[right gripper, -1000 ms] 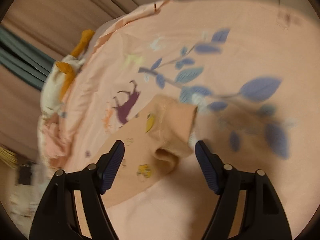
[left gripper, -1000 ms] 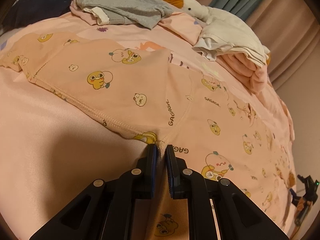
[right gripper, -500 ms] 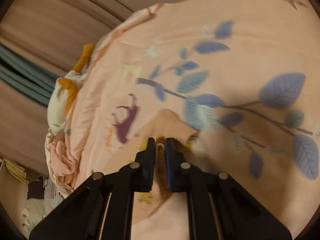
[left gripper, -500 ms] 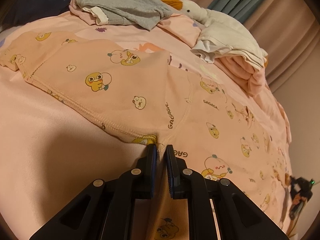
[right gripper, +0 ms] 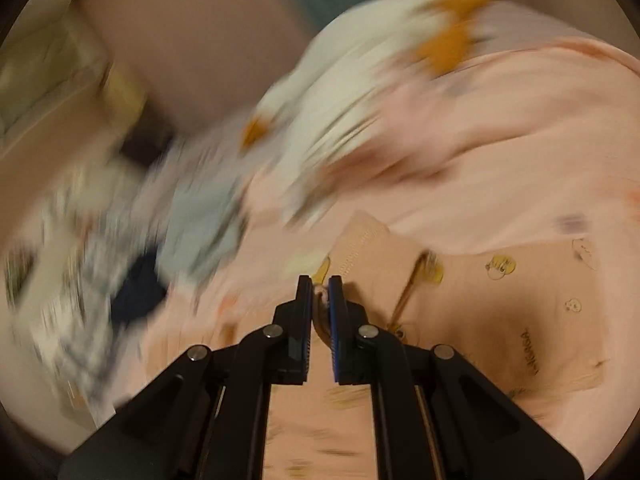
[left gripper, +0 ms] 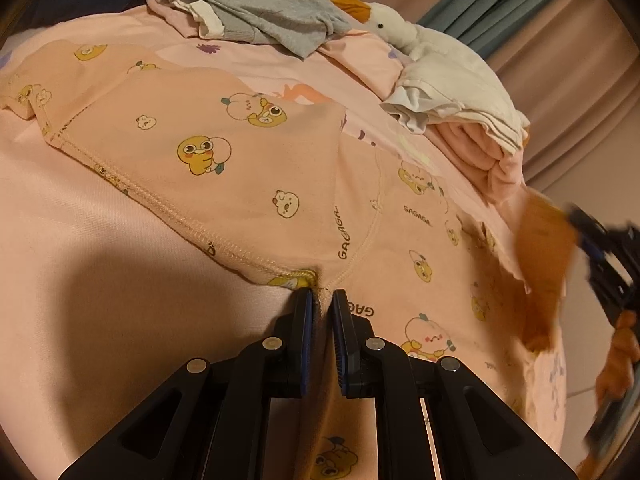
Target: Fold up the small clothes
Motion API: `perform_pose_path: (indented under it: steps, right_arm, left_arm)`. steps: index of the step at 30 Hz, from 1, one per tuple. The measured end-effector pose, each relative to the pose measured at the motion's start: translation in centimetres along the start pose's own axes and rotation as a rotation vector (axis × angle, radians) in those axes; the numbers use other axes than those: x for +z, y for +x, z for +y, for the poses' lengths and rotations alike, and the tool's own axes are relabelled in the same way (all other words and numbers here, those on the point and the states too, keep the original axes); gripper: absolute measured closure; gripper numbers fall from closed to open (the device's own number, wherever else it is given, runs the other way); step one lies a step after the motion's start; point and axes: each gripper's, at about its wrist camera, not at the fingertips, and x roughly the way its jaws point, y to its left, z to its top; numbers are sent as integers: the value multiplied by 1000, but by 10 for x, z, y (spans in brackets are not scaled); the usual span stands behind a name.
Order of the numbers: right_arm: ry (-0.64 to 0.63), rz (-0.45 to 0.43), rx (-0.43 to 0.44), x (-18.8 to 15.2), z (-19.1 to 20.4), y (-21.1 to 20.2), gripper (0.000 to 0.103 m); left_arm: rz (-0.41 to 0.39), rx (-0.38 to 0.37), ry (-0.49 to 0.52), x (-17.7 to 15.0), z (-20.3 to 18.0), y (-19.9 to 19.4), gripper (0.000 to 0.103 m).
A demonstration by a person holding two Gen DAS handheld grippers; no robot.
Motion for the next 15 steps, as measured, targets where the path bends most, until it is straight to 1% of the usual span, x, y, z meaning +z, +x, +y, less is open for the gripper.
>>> perform_pose_path:
  steps: [1, 2, 4, 5, 6, 7, 8, 9, 10, 11, 13, 14, 15]
  right_arm:
    - [-53, 65, 9, -11, 23, 21, 90]
    - [-126, 169, 13, -25, 50, 50, 89]
    - [-191, 286, -20, -44, 71, 79, 87]
    - [-225, 322, -37, -53, 78, 88, 87]
    - [-246, 320, -53, -58, 80, 87, 87]
    - [-264, 317, -79, -63, 78, 85, 82]
    - [-284, 311, -118, -64, 75, 81, 71]
    - [-299, 306, -144, -63, 69, 70, 63]
    - [-309, 296, -157, -60, 62, 60, 46]
    - [-316, 268, -169, -56, 50, 46, 35]
    - [-330, 203, -211, -52, 36, 24, 28]
    - [-341, 163, -246, -50, 24, 10, 24]
    - [-341, 143, -263, -47, 14, 2, 20]
  left_arm:
    - [1, 3, 1, 0, 0, 0, 90]
    - [3, 8, 5, 1, -1, 0, 90]
    - [4, 9, 7, 1, -1, 0, 90]
    - [3, 7, 4, 1, -1, -1, 90]
    - [2, 4, 7, 1, -1, -1, 90]
    - [4, 1, 19, 1, -2, -2, 90]
    - [5, 10, 50, 0, -6, -3, 90]
    - [5, 44, 89, 0, -12, -4, 90]
    - [4, 84, 127, -1, -18, -5, 90]
    - [-4, 147, 173, -4, -29, -6, 90]
    - [-10, 189, 172, -6, -38, -8, 89]
    - [9, 185, 162, -5, -40, -8, 89]
    - [38, 167, 147, -3, -44, -9, 88]
